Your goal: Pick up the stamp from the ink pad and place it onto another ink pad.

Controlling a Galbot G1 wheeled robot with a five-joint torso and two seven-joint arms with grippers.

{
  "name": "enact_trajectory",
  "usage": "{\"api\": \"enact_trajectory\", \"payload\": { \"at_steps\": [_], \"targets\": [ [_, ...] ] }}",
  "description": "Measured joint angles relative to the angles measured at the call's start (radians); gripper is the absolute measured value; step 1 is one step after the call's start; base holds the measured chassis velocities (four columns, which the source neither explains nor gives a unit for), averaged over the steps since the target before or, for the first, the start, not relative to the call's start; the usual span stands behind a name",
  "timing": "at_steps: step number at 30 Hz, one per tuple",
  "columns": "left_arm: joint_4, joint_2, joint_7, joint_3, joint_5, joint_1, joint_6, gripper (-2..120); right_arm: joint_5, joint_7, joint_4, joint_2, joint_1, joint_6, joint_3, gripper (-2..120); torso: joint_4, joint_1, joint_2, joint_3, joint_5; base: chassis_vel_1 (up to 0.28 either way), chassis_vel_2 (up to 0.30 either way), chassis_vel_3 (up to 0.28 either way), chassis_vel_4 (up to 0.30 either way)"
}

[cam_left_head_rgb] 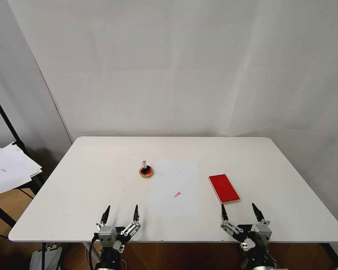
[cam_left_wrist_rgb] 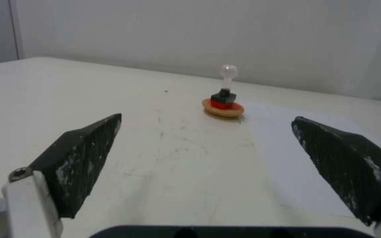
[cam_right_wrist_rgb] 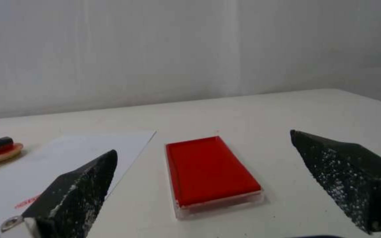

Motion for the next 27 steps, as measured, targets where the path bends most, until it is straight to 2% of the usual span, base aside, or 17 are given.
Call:
{"api": "enact_trajectory", "payload": {
  "at_steps": [27],
  "targets": [
    [0.0, 0.0, 0.0, 0.0, 0.0, 0.0, 0.0, 102, 0.018, 0.013, 0.003, -0.01, 0.013, -0.013, -0.006, 100, -0.0001, 0.0, 0.0, 0.0, 0.0, 0.0, 0.0, 0.0, 0.0]
  ]
}}
